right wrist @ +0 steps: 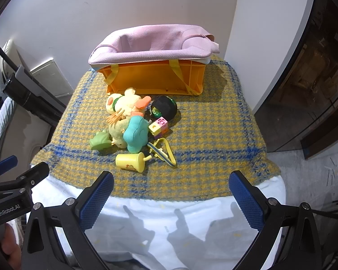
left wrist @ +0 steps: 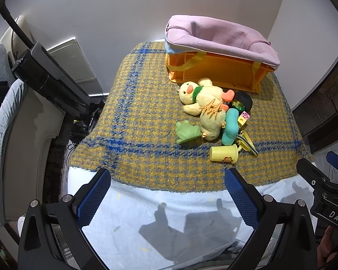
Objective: Organize objects
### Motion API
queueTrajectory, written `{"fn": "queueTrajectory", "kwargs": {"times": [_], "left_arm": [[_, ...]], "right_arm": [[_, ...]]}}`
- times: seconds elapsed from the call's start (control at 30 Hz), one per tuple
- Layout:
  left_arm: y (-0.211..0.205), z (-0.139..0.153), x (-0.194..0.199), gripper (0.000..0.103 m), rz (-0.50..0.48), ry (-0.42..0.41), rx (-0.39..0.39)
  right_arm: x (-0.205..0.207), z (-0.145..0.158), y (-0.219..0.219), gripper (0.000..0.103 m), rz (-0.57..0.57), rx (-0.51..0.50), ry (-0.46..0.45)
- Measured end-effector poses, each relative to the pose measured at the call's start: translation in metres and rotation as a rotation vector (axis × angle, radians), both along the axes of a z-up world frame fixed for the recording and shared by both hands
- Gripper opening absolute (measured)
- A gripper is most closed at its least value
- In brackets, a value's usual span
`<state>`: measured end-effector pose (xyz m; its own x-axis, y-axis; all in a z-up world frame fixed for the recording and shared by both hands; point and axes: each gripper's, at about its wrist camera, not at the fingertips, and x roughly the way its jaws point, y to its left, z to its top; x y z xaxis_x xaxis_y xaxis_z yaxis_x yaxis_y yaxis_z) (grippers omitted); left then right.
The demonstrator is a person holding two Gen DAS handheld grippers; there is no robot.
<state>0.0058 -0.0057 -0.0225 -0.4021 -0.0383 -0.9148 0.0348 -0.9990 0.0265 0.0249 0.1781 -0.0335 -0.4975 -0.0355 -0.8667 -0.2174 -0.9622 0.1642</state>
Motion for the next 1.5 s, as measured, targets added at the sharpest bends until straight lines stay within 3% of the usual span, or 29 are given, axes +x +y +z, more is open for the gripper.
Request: {"fn": "queueTrajectory", "kwargs": {"times": [0.93, 1.5], "left_arm": [[-0.003, -0.004, -0.003, 0.103, 0.006, -0.02, 0.018], [0.007, -0.025, -0.015, 0.103, -0.01, -0.005, 0.042]], "right_arm": [[0.0, -0.004, 0.001, 0.102, -0.007, -0.012, -0.005], [-0.006, -0.021, 0.01, 0.102, -0.027, 0.005, 0.013]]}}
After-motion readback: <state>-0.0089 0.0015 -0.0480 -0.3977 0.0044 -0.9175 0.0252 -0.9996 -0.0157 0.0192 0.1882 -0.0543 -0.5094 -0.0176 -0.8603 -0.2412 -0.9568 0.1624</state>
